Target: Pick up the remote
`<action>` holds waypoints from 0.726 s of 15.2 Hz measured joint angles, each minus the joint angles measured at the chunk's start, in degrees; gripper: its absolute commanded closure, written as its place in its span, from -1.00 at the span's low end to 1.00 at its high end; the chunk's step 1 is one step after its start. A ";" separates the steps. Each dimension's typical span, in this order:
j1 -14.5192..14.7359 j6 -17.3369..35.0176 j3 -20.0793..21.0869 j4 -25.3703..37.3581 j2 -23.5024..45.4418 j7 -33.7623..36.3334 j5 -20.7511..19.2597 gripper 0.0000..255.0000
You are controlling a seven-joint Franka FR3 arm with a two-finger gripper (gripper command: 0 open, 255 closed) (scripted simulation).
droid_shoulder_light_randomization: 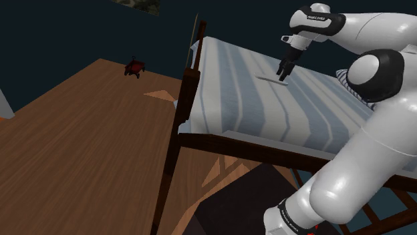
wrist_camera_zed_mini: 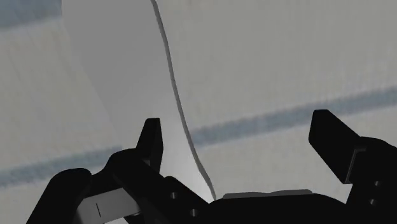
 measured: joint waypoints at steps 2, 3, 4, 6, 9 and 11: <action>-2.77 -1.87 -0.03 7.15 6.90 -5.84 4.66 -1.00; -4.58 -3.06 0.19 10.80 10.03 -8.62 6.71 -1.00; -6.12 -4.39 0.52 14.12 12.48 -10.64 8.26 -1.00; -6.90 -4.17 0.97 15.21 14.07 -11.98 9.26 -1.00; -6.50 -2.01 1.12 12.94 14.00 -12.33 9.26 -1.00; -6.31 -0.53 1.13 11.31 13.87 -12.55 9.21 -1.00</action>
